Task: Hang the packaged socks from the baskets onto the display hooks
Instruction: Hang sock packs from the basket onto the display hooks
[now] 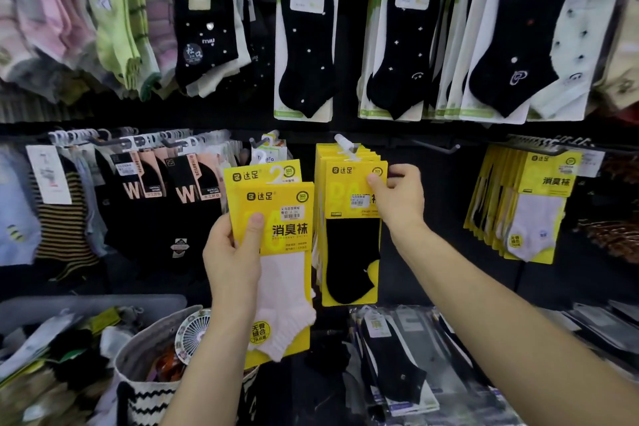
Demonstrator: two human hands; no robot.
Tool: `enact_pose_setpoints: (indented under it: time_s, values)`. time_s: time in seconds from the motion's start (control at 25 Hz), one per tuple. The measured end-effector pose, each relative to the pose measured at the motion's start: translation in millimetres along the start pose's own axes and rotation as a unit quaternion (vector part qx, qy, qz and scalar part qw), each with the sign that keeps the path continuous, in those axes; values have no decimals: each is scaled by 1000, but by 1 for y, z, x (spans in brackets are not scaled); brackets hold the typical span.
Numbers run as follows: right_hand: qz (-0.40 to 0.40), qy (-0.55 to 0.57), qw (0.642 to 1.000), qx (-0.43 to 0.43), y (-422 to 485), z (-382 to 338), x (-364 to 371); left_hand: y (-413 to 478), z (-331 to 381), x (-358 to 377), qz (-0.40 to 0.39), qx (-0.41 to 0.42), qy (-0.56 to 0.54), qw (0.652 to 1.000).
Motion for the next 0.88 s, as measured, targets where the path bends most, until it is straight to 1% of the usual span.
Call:
enact_pose_setpoints:
  time_s: [0.04,0.08,0.12,0.16,0.24,0.28,0.32,0.4,0.52,0.64,0.72,0.88]
  values:
    - [32,-1,999,-16,-5,-1,-7,-1,0,1,-2,-5,-10,1000]
    - [45,12,998,-48,-13,-4,-12,-2,-1,4,-8,-13,-23,1000]
    - [28,41,996,-80,-24,-8,-11,-4,-2,8,-19,-22,-36,999]
    - [-20,63,992,-106,-36,-11,-5,-8,-5,14,-32,-30,-46,998]
    - [-133,53,981,-134,-60,-16,10,-15,-9,29,-62,-36,-49,996]
    - [-164,47,975,-139,-67,-15,14,-19,-11,37,-76,-38,-44,995]
    - [-170,49,975,-131,-69,-11,14,-22,-12,43,-84,-40,-38,995]
    - [-147,80,984,-67,-64,-2,8,-24,-15,48,-76,-38,-31,996]
    - [-99,152,983,18,-52,9,-7,-15,-19,38,-15,-25,-22,999]
    - [-55,158,986,24,-31,5,-21,-4,-16,23,15,-20,-30,999]
    - [-44,155,987,17,-18,-3,-25,0,-10,16,25,-10,-16,1000]
    - [-77,97,992,-20,-6,-16,-10,5,-2,7,39,2,-11,999]
Point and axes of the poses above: each hand's wrist, its own y-axis towards the middle knuckle, its own x-axis out of the palm, z = x × y, the point moved 6 cm from there along y, towards the middle knuckle, and after that the axes turned 8 degrees about -x, right-handed, at the moved point
